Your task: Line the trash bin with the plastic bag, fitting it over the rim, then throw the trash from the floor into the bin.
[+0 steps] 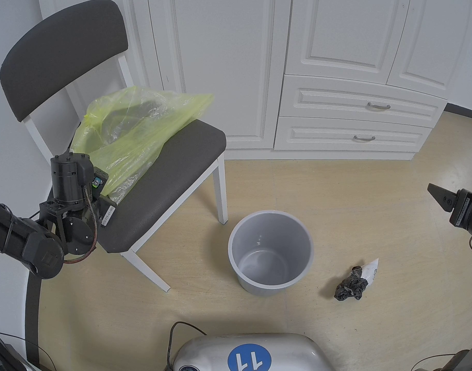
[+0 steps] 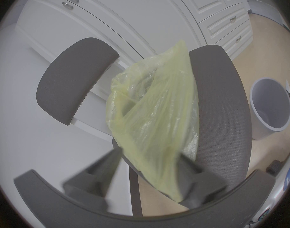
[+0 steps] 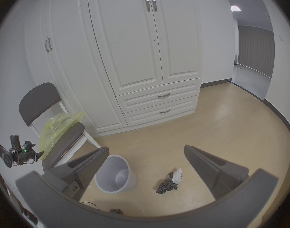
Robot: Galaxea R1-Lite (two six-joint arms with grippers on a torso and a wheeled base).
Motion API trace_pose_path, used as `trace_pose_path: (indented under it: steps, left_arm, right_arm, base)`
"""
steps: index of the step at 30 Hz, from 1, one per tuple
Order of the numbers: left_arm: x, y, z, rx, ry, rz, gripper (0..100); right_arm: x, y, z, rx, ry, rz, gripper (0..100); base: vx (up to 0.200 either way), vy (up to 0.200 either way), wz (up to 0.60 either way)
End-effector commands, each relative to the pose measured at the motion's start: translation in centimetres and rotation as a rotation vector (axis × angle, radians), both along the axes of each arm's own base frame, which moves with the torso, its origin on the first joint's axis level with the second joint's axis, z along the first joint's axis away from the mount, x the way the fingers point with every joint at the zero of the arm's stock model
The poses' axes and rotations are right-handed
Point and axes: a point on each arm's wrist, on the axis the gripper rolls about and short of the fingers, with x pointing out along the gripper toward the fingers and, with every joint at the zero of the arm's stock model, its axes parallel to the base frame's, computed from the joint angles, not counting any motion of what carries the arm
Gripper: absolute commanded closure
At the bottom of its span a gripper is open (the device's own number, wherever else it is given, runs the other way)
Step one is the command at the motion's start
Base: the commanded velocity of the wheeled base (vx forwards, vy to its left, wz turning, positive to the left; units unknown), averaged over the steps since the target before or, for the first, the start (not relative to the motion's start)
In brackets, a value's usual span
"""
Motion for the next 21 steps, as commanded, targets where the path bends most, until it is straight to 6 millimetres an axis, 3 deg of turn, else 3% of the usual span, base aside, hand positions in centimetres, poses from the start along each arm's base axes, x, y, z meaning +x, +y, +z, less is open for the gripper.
trace_pose_path:
  steps: [1,17,21]
  left_arm:
    - [0.2,-0.1,0.1,-0.004,-0.008,-0.001,100]
    - [-0.7,0.6,0.7,-0.075,-0.151,-0.056,100]
    - [-2.2,-0.6,2.9,-0.12,-0.261,-0.149,100]
  right_arm:
    - [-0.3,0.0,-0.1,-0.002,-0.001,0.007,0]
    - [-0.6,0.0,-0.3,0.002,0.001,0.052,0]
    - [-0.8,0.8,-0.6,0.001,0.009,0.108,0]
  base:
    - [0.0,0.0,0.0]
    - [0.0,0.0,0.0]
    - [0.0,0.0,0.0]
